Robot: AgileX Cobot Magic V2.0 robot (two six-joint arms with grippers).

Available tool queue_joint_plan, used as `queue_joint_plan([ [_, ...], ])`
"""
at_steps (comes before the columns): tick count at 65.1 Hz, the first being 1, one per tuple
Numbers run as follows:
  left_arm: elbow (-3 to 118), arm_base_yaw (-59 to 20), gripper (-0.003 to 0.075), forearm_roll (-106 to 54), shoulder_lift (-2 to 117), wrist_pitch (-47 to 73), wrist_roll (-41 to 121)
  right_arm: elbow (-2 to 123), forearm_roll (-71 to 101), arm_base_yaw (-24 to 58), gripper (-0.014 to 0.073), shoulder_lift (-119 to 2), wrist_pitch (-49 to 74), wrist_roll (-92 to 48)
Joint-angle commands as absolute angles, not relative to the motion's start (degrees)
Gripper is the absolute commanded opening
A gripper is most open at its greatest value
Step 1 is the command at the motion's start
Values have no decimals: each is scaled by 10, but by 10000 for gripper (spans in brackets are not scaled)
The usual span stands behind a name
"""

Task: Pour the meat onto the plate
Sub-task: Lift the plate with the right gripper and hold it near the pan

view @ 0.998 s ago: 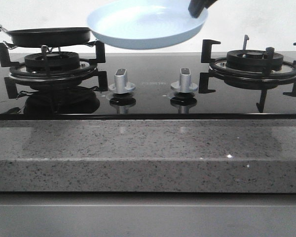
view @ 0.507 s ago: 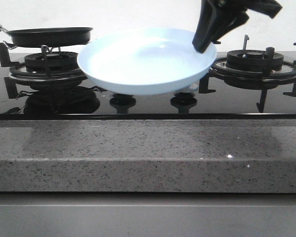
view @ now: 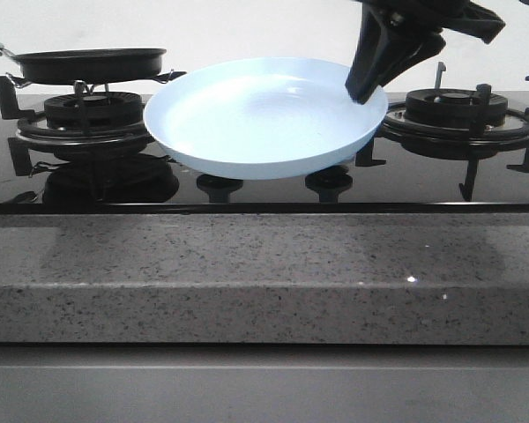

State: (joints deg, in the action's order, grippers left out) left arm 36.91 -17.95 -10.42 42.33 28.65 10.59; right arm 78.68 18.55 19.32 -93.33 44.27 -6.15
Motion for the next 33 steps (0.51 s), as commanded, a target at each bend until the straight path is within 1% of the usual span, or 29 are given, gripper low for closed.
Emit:
queue_joint_plan([
  [1, 393, -180, 483, -109, 424, 248, 89, 802, 200, 193, -69, -902, 415, -66],
  [9, 420, -155, 541, -109, 443, 286, 87, 802, 200, 193, -69, -902, 416, -66],
  [15, 454, -118, 582, -109, 469, 325, 87, 802, 200, 193, -69, -902, 416, -66],
  [25, 515, -31, 589, -126, 528, 392, 87, 802, 200, 193, -69, -902, 416, -66],
  [33, 555, 45, 588, -169, 570, 418, 93, 802, 200, 193, -69, -902, 416, -66],
])
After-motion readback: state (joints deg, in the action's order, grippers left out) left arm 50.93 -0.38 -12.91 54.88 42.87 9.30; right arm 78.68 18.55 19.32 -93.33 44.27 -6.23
